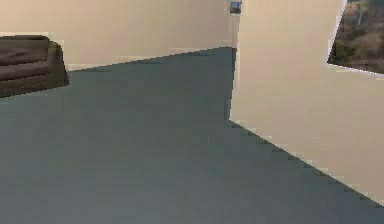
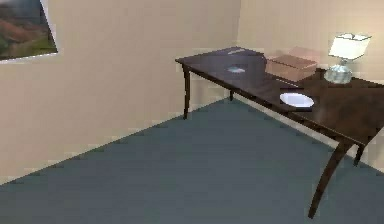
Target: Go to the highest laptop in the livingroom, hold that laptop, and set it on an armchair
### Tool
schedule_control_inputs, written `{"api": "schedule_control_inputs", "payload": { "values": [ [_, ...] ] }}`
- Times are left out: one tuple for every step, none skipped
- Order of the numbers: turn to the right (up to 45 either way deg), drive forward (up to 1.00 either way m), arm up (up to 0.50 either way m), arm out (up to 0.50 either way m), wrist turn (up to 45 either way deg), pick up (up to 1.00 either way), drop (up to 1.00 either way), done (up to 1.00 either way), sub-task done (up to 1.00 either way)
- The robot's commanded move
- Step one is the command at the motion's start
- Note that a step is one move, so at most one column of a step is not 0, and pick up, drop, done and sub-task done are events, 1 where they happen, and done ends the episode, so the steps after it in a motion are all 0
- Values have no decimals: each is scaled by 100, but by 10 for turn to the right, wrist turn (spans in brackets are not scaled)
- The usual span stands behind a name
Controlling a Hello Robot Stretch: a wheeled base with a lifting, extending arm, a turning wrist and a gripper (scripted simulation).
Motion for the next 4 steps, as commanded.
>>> {"api": "schedule_control_inputs", "payload": {
  "values": [
    [0, 100, 0, 0, 0, 0, 0, 0, 0],
    [0, 100, 0, 0, 0, 0, 0, 0, 0],
    [-90, 0, 0, 0, 0, 0, 0, 0, 0],
    [0, 30, 0, 0, 0, 0, 0, 0, 0]
  ]
}}
